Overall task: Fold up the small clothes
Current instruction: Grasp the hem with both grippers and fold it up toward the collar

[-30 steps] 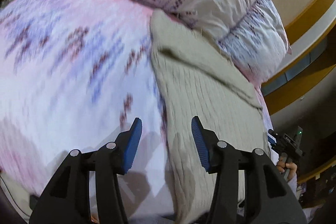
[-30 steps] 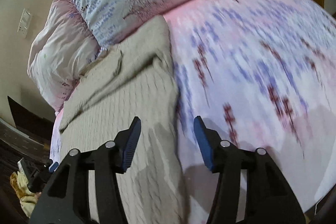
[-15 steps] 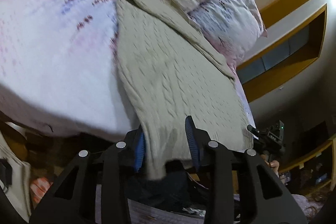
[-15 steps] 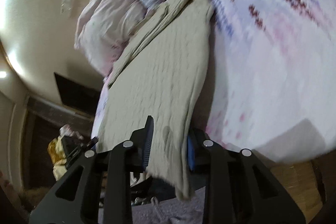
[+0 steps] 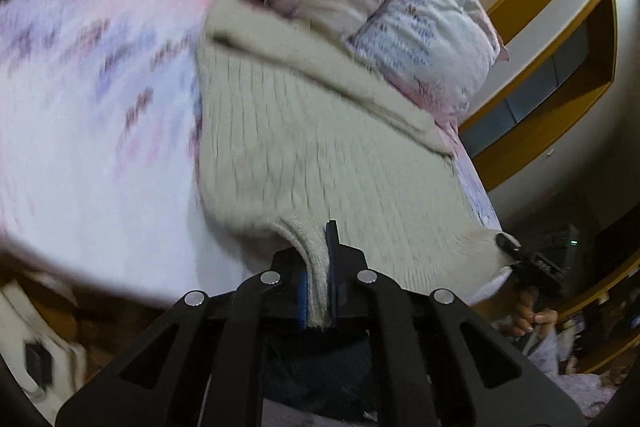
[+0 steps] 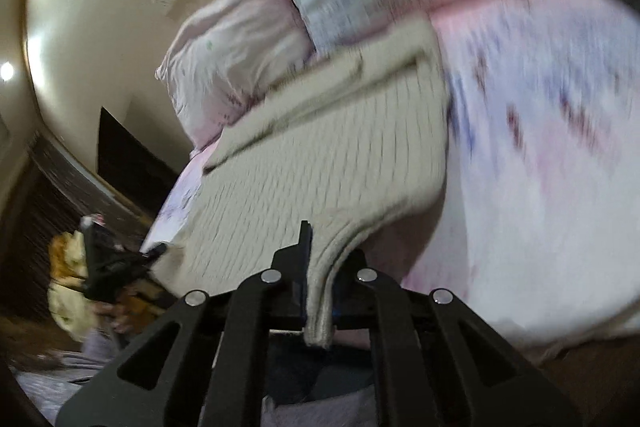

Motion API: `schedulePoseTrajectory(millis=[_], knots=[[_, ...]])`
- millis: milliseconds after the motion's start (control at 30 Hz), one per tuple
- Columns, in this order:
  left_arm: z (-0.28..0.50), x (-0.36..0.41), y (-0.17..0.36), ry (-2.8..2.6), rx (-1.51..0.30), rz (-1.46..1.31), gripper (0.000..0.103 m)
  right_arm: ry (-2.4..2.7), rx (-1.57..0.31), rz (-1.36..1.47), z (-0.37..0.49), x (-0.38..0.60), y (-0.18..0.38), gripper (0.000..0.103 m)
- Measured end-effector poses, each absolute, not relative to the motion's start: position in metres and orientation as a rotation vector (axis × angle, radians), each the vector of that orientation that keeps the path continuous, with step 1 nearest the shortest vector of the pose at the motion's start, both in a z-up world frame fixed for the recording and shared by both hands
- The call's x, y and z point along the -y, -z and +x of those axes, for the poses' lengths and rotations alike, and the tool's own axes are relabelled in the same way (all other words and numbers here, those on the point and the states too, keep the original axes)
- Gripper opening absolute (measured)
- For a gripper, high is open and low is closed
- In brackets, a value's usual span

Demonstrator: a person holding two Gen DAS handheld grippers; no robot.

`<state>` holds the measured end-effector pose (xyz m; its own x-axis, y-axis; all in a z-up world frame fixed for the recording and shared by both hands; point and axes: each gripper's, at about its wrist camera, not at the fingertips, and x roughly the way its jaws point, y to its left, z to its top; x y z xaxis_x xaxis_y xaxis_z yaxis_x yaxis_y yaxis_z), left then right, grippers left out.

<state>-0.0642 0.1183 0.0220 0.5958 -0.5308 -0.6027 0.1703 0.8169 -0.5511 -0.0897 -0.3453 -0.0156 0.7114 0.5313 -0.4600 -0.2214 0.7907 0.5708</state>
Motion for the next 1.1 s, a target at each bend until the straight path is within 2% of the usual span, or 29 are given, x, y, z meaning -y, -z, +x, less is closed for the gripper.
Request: schedulePoseTrajectory(millis=[367,567,733,1100], knots=[[0.001,-0.129,-0.085,0.287,-0.629,-0.354,0.006,-0.242,-0.326,0.209,-0.067,0.328,-0.049,0.007],[0.063,-0.119,-0.108,0.218,-0.545,-0.274,0.006,-0.107,-0.185,0.098,-0.015,0.318,-0.073,0.007],[0.136,-0.104,-0.103,0.163,-0.577,-0.242,0.006,-0.042,-0.234,0.127,0.059,0.316,-0.075,0.007],[0.242,-0.092,-0.04,0.138,-0.764,-0.295,0.006,0.08,-0.549,0.379,0.181,0.339,-0.022,0.007]])
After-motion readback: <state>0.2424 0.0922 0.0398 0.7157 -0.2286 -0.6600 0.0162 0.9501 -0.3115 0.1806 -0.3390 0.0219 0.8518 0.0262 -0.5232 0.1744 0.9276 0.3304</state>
